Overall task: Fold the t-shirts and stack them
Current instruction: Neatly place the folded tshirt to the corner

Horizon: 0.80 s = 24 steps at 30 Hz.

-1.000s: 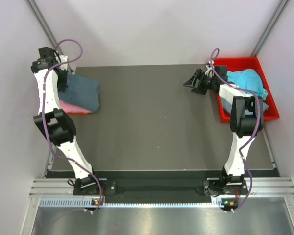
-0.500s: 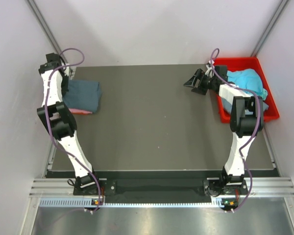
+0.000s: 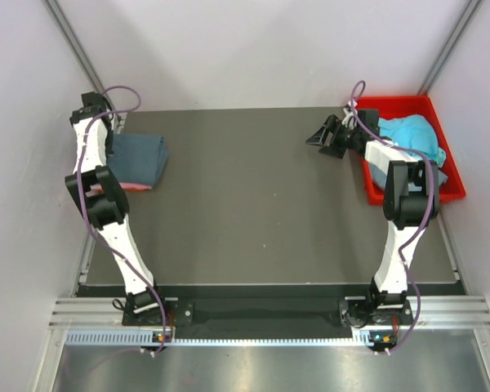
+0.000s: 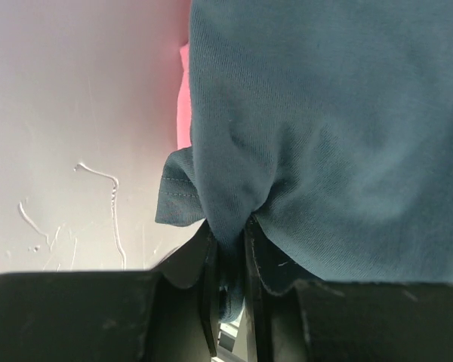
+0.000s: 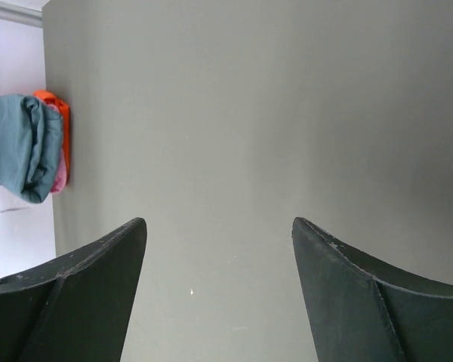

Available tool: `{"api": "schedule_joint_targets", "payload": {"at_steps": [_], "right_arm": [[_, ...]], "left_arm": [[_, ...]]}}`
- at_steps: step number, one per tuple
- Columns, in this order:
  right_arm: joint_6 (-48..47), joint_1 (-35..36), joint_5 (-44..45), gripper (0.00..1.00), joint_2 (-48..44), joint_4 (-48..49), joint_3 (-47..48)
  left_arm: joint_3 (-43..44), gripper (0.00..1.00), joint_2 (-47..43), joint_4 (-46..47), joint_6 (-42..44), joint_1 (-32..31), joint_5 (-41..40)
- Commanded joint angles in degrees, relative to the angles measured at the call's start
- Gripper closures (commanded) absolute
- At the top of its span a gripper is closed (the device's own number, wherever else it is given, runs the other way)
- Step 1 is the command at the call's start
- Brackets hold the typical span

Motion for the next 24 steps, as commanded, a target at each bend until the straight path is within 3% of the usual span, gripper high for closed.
{"api": "schedule_joint_targets", "payload": {"at_steps": [1,4,6,10,12,20,24], "right_arm": [[-1.34,0.19,-0.29,0.22,-2.39,2.50,0.27],[-1.87,0.19,-0.12,0.22,-3.01,2.15,0.26],[-2.13,0.11,0.06,0.22,-3.62,2.06,0.00],[-3.45,0.19,0.76,0.21,-5.46,1.27,-0.18],[-4.93,0.19,1.81,0.18,-6.69,0.83,-0.17],[-11.79,0.37,7.34,0.09,-11.97,-2.16,-0.52],[-17.05,0.37,11.47,0.04,-14.95,-4.88,-0.79]], "left_arm": [[2.49,1.00,-0.21,3.85,-0.97,0.57,-5.04],[2.14,1.00,-0.21,4.38,-1.50,0.66,-6.44],[1.62,0.93,-0.21,4.90,-1.94,0.66,-7.76],[-1.01,0.49,-2.67,8.50,-1.59,-0.92,-15.82],[-2.60,0.37,-5.90,10.17,-1.41,-3.11,-17.87],[0.38,0.34,-10.93,12.82,-2.55,-12.94,-17.70],[4.34,0.33,-12.34,9.84,-9.20,-17.97,-7.36]]}}
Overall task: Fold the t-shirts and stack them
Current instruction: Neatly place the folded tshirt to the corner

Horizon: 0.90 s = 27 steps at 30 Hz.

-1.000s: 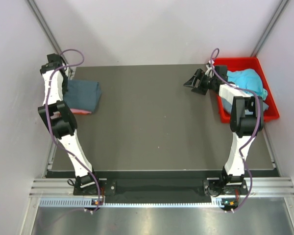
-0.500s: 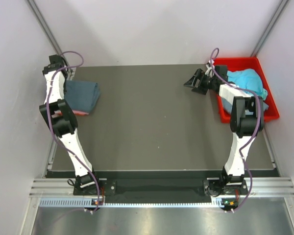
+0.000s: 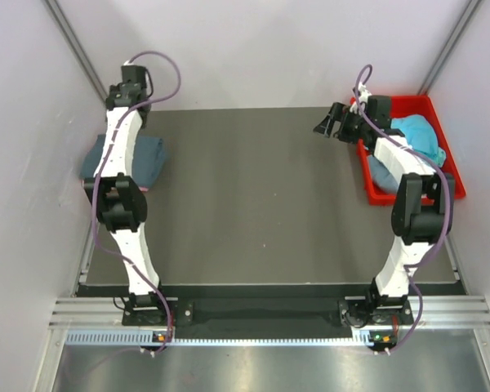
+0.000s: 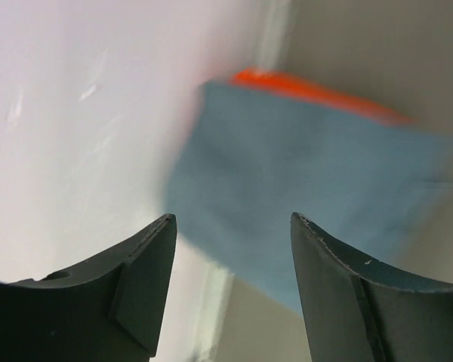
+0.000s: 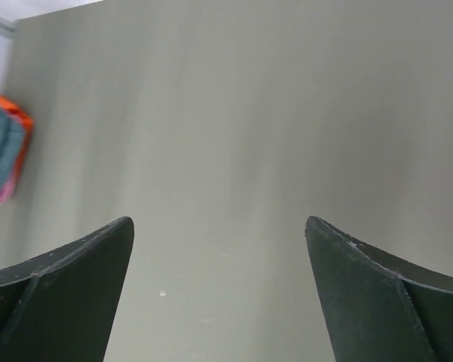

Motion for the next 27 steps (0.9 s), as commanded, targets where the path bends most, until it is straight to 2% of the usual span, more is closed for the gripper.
{"api": "schedule_joint_targets", "payload": {"at_steps": [1,3,4,7,8,10,12,17,23,27], "right_arm": [[-7.43,0.46,5.97,0.03,-6.25,-1.87,-0.38],[-11.74,0.55,8.79,0.02,-7.84,-3.71,-0.46],[-12.62,0.55,12.28,0.00,-9.51,-4.33,-0.46],[-15.25,0.63,16.69,0.00,-12.15,-9.59,1.11],[-16.05,0.55,19.67,0.00,-12.94,-10.48,1.03],[-16.49,0.55,23.19,0.00,-15.48,-12.50,1.03],[-18.33,0.63,26.28,0.01,-17.16,-15.14,1.38],[-23.86,0.63,34.97,0.00,-19.27,-27.79,5.78],[-23.18,0.63,35.96,0.00,-26.48,-26.04,1.47],[-21.59,0.63,33.94,0.00,-29.20,-26.04,1.29]], "left_arm": [[3.97,0.33,-5.02,-1.16,-8.15,-3.39,12.86],[3.19,0.32,-5.90,-2.32,-13.59,-5.23,18.17],[2.66,0.32,-6.16,-2.41,-14.32,-5.85,22.90],[2.74,0.30,-6.16,-1.01,-17.93,-5.86,30.47],[0.13,0.20,-7.56,1.44,-18.02,-5.86,34.24],[-3.22,0.15,-9.58,9.96,-17.76,-5.86,40.06],[-6.13,0.14,-11.43,14.18,-20.20,-5.86,42.96],[-12.08,0.14,-14.15,15.16,-27.94,-5.86,47.98],[-21.59,0.14,-19.69,19.83,-26.81,-6.65,48.96],[-22.57,0.13,-20.31,20.18,-25.49,-6.65,52.29]]}}
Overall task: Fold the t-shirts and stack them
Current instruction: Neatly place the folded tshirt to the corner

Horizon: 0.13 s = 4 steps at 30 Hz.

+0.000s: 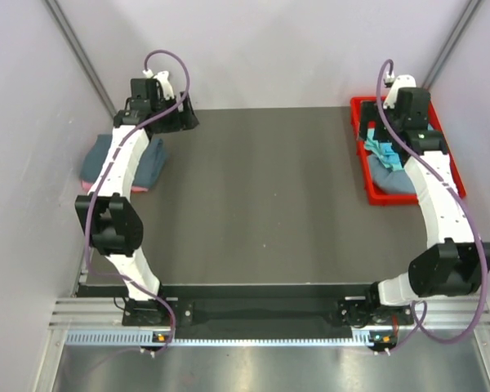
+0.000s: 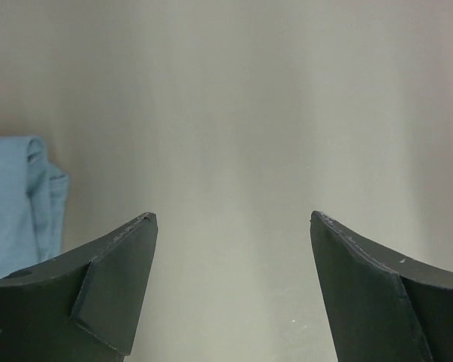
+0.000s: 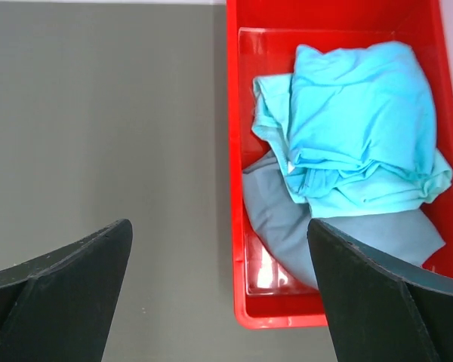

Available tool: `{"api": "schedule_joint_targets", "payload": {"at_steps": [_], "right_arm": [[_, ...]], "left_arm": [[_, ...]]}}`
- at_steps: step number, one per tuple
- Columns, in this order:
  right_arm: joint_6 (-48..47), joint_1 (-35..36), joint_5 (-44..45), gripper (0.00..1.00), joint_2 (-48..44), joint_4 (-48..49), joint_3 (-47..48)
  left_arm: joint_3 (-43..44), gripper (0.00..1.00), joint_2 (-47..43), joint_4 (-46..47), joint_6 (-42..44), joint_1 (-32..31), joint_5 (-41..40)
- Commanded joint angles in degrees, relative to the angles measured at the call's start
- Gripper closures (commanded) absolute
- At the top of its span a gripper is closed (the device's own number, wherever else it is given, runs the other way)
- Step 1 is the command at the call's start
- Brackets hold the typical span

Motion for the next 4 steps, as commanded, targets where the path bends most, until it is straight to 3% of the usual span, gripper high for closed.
{"api": "schedule_joint_targets", "payload": {"at_steps": [1,4], "right_arm": [[0.79,0.37,0.03,0.00,-3.66,-0.38,0.46],[1.58,0.46,-0.40,0.00,-4.27,-0.39,0.47]], "left_arm": [[-0.91,0.13,-3.90,5.75,0.89,-0.14,5.80],[0.22,0.14,-3.02,4.71,3.88,-0.05,11.61]]}}
